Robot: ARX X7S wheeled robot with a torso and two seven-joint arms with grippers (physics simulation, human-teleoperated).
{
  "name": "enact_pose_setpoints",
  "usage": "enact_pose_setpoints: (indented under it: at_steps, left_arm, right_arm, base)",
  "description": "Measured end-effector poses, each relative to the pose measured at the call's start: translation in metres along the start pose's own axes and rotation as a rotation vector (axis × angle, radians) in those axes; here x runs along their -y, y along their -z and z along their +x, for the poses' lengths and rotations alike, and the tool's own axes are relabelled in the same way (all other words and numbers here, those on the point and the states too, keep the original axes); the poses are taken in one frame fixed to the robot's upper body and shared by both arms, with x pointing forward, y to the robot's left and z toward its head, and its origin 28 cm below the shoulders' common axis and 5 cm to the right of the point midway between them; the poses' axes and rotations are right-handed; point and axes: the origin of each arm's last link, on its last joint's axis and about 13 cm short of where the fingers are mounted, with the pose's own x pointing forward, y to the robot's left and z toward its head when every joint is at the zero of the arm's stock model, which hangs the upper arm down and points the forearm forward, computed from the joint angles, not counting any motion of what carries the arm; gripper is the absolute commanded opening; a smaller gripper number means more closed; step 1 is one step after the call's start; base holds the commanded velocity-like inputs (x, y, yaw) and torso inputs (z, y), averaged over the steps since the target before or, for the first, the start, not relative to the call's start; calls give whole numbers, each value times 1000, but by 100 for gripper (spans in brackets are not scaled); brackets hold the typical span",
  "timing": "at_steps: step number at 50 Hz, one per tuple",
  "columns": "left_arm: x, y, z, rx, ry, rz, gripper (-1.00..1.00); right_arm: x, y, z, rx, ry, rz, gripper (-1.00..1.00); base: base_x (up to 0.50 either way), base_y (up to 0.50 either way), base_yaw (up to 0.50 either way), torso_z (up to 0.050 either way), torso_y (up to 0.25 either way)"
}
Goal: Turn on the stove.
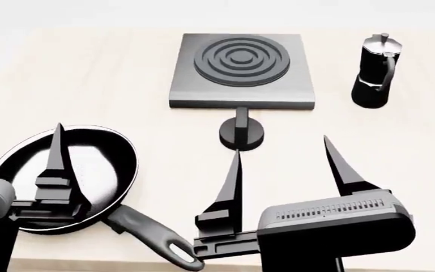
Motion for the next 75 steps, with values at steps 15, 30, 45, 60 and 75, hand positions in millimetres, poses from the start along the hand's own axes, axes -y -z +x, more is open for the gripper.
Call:
enact_pose_setpoints:
  at_steps: [15, 30, 45, 60, 75]
  left_arm:
    - [0, 0, 0, 0, 2, -2, 100]
    - [0, 1, 0, -1, 2, -3, 100]
    - [0, 1, 0, -1, 1, -3, 100]
    - [0, 2, 0, -1, 3, -3, 100]
    - [1, 2, 1, -2, 4, -3, 100]
  right_arm:
    - [0, 2, 1, -5, 0, -12, 100]
    - [-1, 3, 2, -13, -3, -17, 100]
    - [-1, 4, 2, -13, -5, -18, 100]
    - [-2, 4, 2, -12, -4, -16, 100]
    - [-1, 4, 2, -10, -3, -12, 100]
  base:
    - [0, 0, 0, 0, 0]
    - [94, 0, 0, 0, 0]
    - [114, 0, 0, 0, 0]
    - [113, 0, 0, 0, 0]
    - [113, 0, 0, 0, 0]
